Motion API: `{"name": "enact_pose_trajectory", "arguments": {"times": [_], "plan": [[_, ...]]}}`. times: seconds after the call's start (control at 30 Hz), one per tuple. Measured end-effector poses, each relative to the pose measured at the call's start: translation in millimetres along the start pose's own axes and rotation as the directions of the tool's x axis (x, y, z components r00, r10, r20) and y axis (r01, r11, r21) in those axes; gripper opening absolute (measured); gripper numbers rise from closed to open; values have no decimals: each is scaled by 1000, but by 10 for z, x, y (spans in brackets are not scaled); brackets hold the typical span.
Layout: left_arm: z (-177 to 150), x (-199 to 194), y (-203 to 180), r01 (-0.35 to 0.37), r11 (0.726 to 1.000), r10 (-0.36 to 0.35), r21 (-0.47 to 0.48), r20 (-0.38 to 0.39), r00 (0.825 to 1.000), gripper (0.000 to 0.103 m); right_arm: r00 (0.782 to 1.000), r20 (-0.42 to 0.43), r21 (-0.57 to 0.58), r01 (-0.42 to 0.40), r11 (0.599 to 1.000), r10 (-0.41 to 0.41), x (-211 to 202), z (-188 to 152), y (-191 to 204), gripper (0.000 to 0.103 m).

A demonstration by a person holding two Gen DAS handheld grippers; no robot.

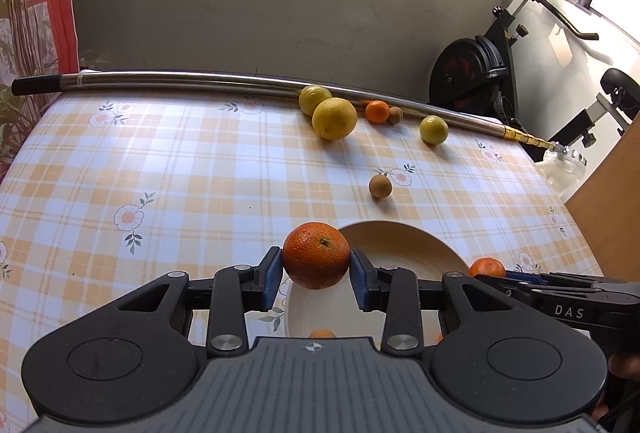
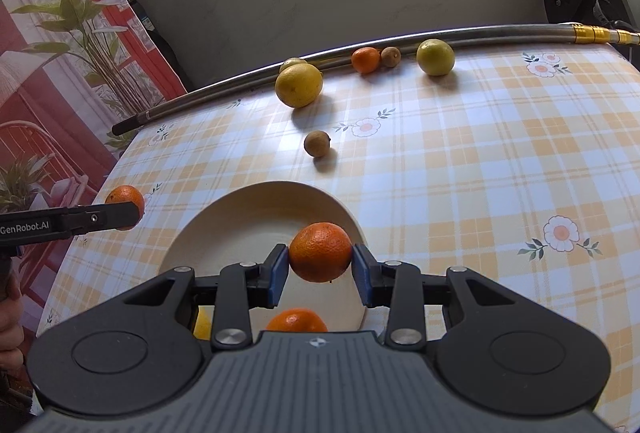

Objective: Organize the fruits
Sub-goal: 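Carry both oranges over the white plate with both tools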

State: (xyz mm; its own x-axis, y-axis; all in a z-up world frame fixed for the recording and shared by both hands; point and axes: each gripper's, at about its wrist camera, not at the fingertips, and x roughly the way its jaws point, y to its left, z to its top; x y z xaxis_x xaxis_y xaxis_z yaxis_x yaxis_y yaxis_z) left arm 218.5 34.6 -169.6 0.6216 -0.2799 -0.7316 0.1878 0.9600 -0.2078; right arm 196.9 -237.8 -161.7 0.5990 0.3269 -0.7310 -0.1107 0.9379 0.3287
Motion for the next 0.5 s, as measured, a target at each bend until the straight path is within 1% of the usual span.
{"name": "enact_pose_trajectory", "arguments": {"times": [0.17,0.5], "plan": [[-83,-38,-32,27,1000,-27,12,-3,1000,38,1000,-5,-9,-3,1000,3,-36,-54,74,37],[-193,-59,-48,43,999,-43,21,-15,999,38,1000,-20,-39,-15,999,15,-65,-141,252,37]]}}
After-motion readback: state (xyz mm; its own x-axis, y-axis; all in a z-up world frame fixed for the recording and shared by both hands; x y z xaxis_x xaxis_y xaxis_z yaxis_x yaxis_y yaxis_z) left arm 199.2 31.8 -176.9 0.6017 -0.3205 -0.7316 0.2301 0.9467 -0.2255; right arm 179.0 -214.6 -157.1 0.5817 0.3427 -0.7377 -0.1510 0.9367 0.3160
